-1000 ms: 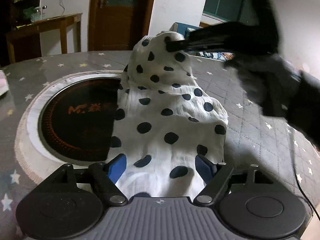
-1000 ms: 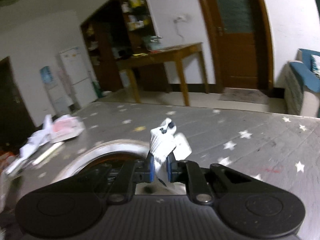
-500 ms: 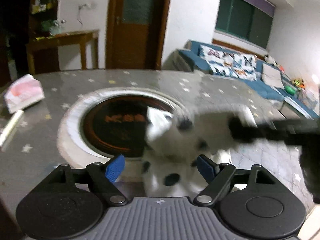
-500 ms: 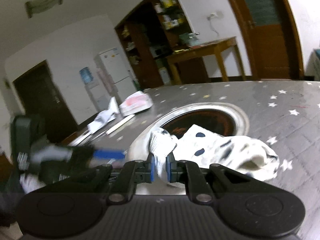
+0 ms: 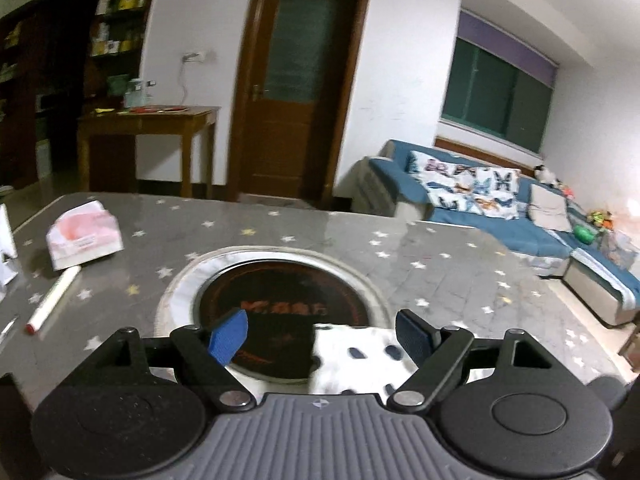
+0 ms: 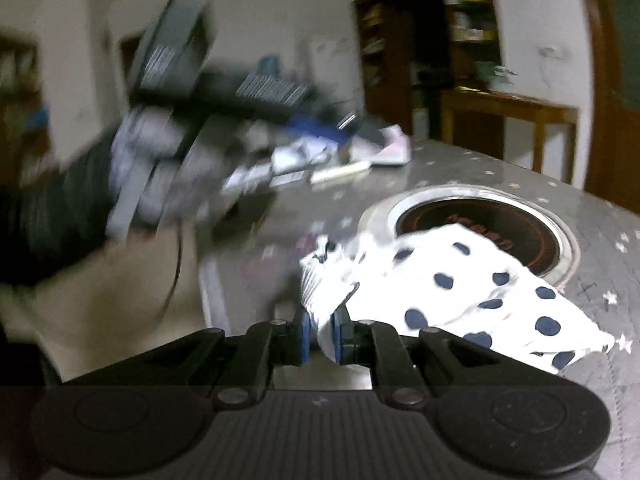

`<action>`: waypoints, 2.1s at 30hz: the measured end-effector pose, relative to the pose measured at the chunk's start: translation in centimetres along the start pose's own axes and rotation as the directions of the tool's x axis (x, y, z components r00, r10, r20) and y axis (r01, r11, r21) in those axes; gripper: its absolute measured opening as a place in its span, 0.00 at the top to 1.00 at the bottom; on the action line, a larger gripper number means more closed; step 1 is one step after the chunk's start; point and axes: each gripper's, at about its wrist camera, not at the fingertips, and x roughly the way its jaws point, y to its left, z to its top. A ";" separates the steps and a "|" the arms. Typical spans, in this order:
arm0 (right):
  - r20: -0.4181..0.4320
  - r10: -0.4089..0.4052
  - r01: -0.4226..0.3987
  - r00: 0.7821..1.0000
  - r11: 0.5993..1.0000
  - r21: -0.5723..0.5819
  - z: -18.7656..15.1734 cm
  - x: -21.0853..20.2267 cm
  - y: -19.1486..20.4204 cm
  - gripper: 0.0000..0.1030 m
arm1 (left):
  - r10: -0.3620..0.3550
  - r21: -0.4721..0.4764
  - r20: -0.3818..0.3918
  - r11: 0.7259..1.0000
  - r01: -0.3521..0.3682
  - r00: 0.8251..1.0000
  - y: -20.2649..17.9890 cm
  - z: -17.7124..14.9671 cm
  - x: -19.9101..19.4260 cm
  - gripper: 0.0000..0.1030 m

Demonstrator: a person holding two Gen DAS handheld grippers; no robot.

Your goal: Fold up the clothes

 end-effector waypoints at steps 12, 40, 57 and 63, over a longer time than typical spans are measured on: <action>-0.059 0.036 -0.033 0.998 0.998 0.054 -0.8 -1.9 0.3 0.69 | -0.159 0.025 -0.138 0.986 0.164 0.978 -2.1 -4.4 2.3 0.46; -0.112 -0.361 0.377 0.926 0.863 0.336 0.1 2.3 -13.9 0.54 | -0.187 0.035 -0.170 0.980 0.196 0.967 -3.0 -8.0 0.4 0.46; -0.116 -0.230 0.250 0.966 0.944 0.216 5.6 10.0 -12.6 0.55 | -0.190 -0.016 -0.207 0.981 0.191 0.960 -3.3 -9.9 1.3 0.23; -0.163 -0.209 0.239 0.964 0.950 0.200 5.6 13.3 -12.5 0.56 | -0.202 -0.023 -0.203 0.979 0.202 0.958 -3.3 -10.4 1.4 0.18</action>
